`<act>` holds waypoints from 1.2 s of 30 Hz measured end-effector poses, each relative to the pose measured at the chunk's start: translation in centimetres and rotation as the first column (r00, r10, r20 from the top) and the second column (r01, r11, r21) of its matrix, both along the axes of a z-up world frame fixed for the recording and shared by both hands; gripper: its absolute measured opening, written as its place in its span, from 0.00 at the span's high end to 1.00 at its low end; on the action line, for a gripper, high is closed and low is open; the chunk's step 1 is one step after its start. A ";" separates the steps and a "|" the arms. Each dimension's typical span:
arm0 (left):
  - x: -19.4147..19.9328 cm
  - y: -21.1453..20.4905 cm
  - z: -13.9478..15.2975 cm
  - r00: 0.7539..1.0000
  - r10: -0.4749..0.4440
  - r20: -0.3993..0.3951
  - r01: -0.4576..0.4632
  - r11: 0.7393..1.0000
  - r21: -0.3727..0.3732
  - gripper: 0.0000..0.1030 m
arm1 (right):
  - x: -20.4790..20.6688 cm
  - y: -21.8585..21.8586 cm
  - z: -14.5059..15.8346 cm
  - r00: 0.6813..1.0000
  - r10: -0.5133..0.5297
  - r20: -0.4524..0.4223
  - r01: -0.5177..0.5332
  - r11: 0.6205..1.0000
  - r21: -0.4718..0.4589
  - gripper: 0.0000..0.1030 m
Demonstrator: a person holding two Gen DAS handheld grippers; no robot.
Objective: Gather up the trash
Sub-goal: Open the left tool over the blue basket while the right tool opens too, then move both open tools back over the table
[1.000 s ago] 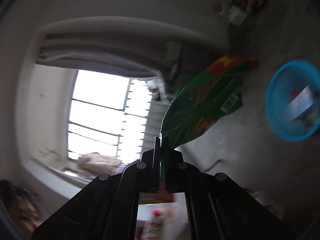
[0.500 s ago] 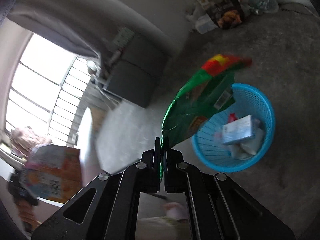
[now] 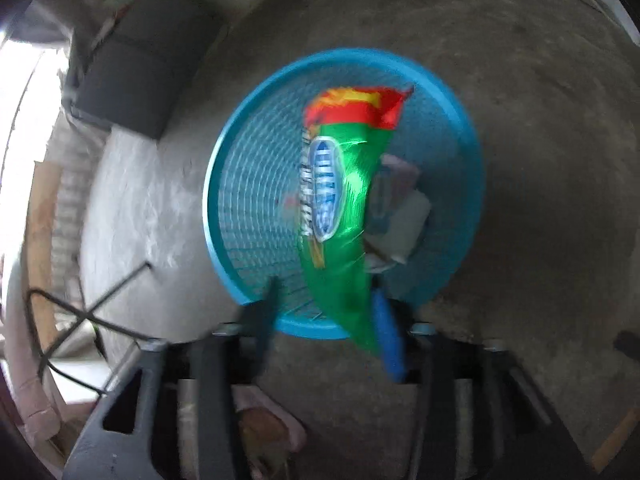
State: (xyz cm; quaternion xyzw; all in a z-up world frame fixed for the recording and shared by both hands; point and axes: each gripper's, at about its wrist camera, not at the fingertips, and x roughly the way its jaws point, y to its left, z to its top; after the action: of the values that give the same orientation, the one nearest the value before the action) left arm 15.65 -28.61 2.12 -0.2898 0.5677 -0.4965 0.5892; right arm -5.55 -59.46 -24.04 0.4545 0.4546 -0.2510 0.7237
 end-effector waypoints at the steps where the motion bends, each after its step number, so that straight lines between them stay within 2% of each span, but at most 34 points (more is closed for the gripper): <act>1: -0.3 -1.1 0.0 1.000 -0.006 0.019 0.005 1.000 0.018 0.91 | -0.8 -0.1 0.5 1.000 -0.022 0.008 0.023 1.000 -0.012 0.42; 4: -0.8 -3.9 -0.6 0.997 -0.029 0.066 0.025 0.998 0.066 0.91 | -3.9 -0.5 1.6 0.994 -0.100 0.044 0.101 0.994 -0.036 0.39; 7: -1.8 -8.0 -2.4 0.993 -0.075 0.093 0.063 0.990 0.130 0.91 | -6.3 -0.9 1.9 0.985 -0.152 0.086 0.154 0.988 -0.022 0.39; 10: -2.3 -11.5 -4.3 0.990 -0.115 0.081 0.100 0.980 0.173 0.91 | -8.4 -0.9 2.2 0.972 -0.197 0.125 0.198 0.980 0.000 0.39; 11: -2.7 -13.1 -5.1 0.986 -0.134 0.097 0.111 0.971 0.210 0.91 | -9.0 -0.9 2.4 0.968 -0.210 0.135 0.211 0.977 0.006 0.39; 13: -3.4 -15.4 -6.0 0.976 -0.165 0.138 0.127 0.959 0.253 0.91 | -10.0 -0.4 2.7 0.961 -0.226 0.158 0.226 0.974 0.017 0.39; 18: -6.0 -22.1 -8.1 0.922 -0.260 0.285 0.146 0.919 0.365 0.91 | -11.0 0.5 2.7 0.958 -0.234 0.164 0.232 0.972 0.033 0.39; 20: -7.0 -24.8 -10.1 0.897 -0.321 0.304 0.178 0.891 0.417 0.81 | -11.0 0.6 2.2 0.957 -0.241 0.160 0.237 0.970 0.046 0.39; 22: -7.3 -26.1 -12.0 0.894 -0.342 0.291 0.162 0.850 0.502 0.52 | -11.5 0.9 1.6 0.956 -0.252 0.148 0.245 0.967 0.066 0.39; 23: -7.4 -26.2 -13.2 0.901 -0.339 0.270 0.148 0.826 0.544 0.51 | -11.5 1.1 1.5 0.955 -0.256 0.146 0.248 0.966 0.074 0.39; 24: -7.4 -26.1 -14.0 0.913 -0.332 0.237 0.155 0.819 0.552 0.51 | -11.6 1.3 1.3 0.955 -0.260 0.146 0.249 0.965 0.084 0.39; 26: -7.3 -25.0 -15.1 0.938 -0.308 0.162 0.179 0.827 0.533 0.51 | -11.9 1.7 1.0 0.954 -0.262 0.145 0.251 0.964 0.090 0.39; 27: -7.1 -24.2 -15.1 0.946 -0.288 0.151 0.168 0.831 0.530 0.51 | -11.9 1.8 1.0 0.954 -0.261 0.145 0.250 0.964 0.093 0.39; 31: -6.3 -21.5 -13.3 0.954 -0.241 0.176 0.122 0.853 0.507 0.48 | -11.7 2.2 1.0 0.955 -0.258 0.148 0.245 0.964 0.101 0.39; 36: -5.4 -18.3 -8.9 0.959 -0.177 0.223 0.056 0.886 0.460 0.45 | -11.0 2.5 2.3 0.949 -0.248 0.192 0.234 0.968 0.092 0.39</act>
State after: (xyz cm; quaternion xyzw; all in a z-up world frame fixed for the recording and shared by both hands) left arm 10.29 -46.95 -6.73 -0.0437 0.6016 -0.4200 0.6780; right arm -16.50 -56.95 -21.79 0.5542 0.3280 -0.2744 0.7142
